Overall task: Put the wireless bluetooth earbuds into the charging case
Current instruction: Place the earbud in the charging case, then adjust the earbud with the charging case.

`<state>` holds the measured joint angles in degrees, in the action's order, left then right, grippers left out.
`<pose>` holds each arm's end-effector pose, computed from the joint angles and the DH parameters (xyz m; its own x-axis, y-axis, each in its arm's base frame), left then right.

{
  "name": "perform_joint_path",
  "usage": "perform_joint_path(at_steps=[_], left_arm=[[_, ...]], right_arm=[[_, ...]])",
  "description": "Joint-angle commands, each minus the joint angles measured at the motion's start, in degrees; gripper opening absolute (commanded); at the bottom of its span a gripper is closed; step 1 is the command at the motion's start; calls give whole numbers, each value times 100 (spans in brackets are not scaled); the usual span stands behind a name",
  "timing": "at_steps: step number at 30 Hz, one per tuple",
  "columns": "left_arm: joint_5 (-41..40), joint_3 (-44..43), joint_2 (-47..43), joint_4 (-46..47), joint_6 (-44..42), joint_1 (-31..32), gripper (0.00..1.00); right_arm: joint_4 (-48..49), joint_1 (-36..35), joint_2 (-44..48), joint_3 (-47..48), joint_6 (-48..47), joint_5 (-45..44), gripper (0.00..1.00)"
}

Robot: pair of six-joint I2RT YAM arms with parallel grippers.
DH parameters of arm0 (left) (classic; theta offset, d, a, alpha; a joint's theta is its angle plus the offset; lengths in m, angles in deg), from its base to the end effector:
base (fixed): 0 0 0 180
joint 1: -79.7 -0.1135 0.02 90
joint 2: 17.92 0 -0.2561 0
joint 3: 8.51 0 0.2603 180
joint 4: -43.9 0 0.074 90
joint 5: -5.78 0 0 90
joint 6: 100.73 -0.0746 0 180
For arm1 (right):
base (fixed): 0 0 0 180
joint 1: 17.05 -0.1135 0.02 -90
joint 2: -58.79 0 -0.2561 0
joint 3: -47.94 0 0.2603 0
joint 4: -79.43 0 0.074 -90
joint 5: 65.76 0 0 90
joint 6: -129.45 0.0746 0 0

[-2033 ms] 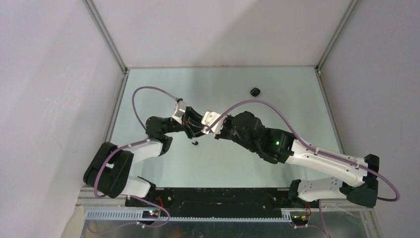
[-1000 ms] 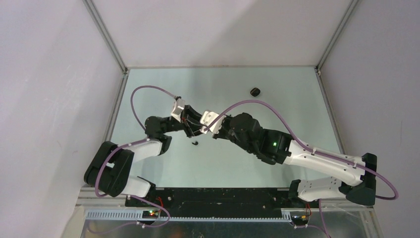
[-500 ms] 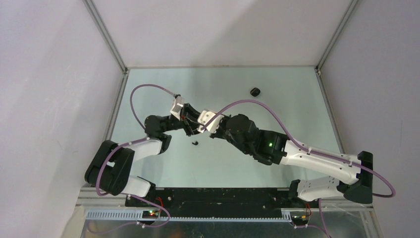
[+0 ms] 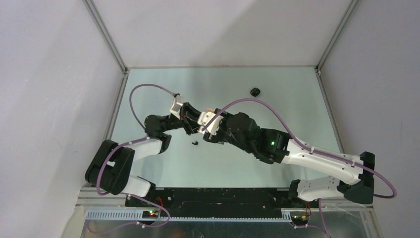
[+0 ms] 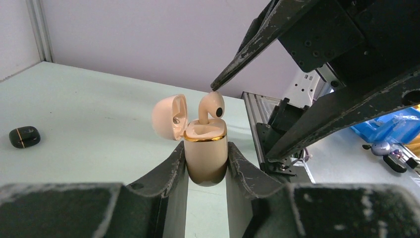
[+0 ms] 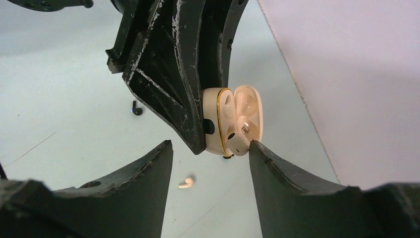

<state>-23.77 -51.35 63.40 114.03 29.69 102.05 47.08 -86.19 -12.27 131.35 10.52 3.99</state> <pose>0.2338 -0.1663 0.2628 -0.1962 -0.2651 -0.9441 0.9789 0.0035 -0.2044 0.1404 0.2959 0.3622 0.2615 -0.5883 -0.7652 -0.7248 0.4038 -0.5582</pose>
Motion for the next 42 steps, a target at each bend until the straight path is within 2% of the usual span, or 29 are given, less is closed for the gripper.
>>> perform_joint_path(at_steps=[1, 4, 7, 10, 14, 19, 23, 32, 42], left_arm=[[-77, -241, -91, 372, -162, -41, 0], [9, -218, -148, 379, -228, -43, 0], [119, -205, -185, 402, -292, -44, 0], [298, -197, -224, 413, -383, -44, 0], [526, -203, -287, 417, -465, -30, 0], [749, -221, -397, 409, -484, -37, 0], [795, -217, -455, 406, -496, -24, 0], [966, -180, -470, 390, -621, 21, 0], [1124, -185, -450, 373, -661, 121, 0]], right_arm=[[-323, 198, 229, 405, 366, 506, 64], [-523, 527, 435, 516, 555, 831, 69], [-740, 941, 715, 680, 788, 1607, 75], [-910, 1487, 965, 734, 1000, 2509, 76], [-957, 1967, 1220, 669, 1133, 3118, 75], [-742, 2261, 1204, 423, 1226, 3198, 70], [-649, 2178, 1034, 325, 1291, 3407, 63], [-366, 1563, 515, 322, 1293, 2443, 52], [-311, 1166, 296, 323, 1119, 2025, 50]])
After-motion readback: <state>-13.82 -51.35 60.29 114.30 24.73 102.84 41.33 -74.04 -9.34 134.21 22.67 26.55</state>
